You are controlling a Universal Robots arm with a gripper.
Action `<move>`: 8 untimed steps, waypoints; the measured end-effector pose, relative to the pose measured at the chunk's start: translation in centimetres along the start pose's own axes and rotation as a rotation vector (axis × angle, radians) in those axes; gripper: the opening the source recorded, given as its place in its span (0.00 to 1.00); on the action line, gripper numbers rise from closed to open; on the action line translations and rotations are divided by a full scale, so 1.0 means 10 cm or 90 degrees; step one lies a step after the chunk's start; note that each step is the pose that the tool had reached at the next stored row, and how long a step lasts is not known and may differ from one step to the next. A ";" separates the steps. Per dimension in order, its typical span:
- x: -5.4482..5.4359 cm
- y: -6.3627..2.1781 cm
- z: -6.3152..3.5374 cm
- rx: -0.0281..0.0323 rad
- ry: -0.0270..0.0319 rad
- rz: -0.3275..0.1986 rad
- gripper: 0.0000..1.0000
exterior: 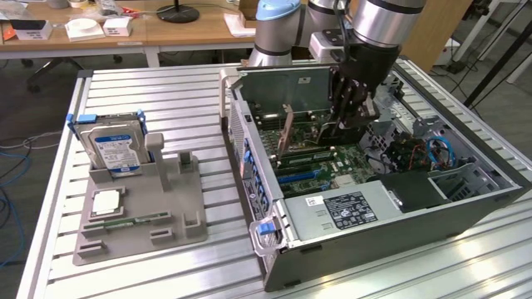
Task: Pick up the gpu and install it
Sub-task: 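Insert the gpu into the slot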
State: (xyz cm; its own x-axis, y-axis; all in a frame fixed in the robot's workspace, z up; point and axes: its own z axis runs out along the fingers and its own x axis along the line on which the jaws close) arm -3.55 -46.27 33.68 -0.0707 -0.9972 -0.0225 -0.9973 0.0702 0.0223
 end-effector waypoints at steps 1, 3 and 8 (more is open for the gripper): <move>0.00 0.000 0.007 0.0000 0.0000 0.000 0.26; 0.00 0.000 0.023 0.0000 0.0000 0.000 0.26; 0.00 0.002 0.071 0.0000 0.0001 0.000 0.26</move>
State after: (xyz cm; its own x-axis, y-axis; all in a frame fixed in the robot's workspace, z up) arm -3.58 -46.27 32.97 -0.0707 -0.9972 -0.0224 -0.9973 0.0702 0.0223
